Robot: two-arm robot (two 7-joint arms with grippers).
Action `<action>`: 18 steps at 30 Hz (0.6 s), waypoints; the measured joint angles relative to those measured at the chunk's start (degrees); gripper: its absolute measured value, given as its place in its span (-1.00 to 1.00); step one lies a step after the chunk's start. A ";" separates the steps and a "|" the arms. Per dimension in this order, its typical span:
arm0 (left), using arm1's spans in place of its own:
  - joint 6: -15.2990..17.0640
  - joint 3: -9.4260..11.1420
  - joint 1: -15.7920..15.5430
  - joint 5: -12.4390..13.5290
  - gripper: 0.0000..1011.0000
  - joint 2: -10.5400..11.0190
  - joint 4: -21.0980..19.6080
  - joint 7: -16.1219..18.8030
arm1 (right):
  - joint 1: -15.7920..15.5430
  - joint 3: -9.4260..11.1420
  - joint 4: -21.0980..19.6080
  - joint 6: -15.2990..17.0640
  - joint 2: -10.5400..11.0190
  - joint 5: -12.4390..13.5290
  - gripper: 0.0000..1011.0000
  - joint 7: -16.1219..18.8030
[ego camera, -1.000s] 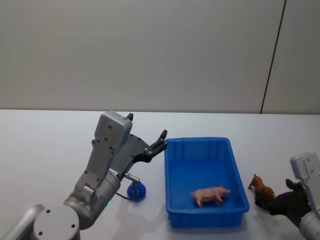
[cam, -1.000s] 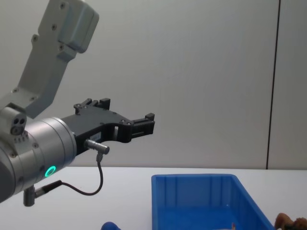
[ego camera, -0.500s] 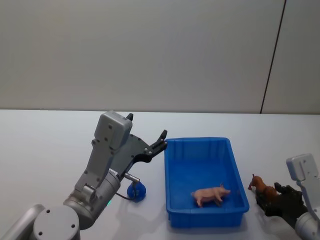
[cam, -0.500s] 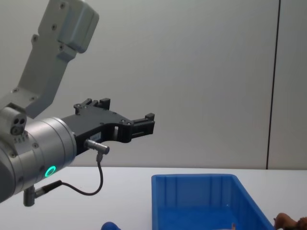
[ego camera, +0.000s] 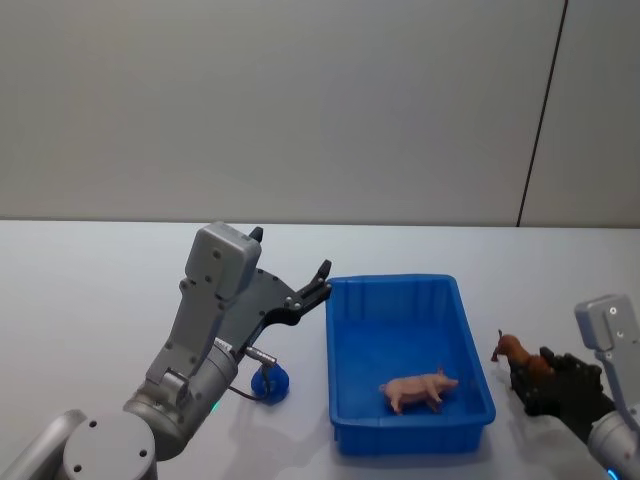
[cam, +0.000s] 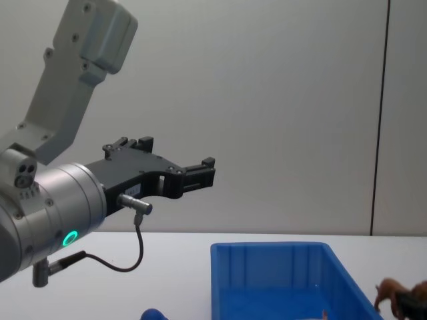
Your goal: Pick up the two dolls from the table and place them into the box.
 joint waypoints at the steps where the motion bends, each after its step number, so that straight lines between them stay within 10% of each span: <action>1: 0.00 0.00 0.00 0.00 0.99 0.00 0.00 0.00 | -0.03 0.08 -0.47 -0.42 0.08 -0.03 -0.18 0.00; 18: 0.00 0.00 0.00 0.00 0.99 0.00 0.00 0.00 | 1.22 0.67 -6.30 -4.28 0.34 -0.93 -0.18 2.32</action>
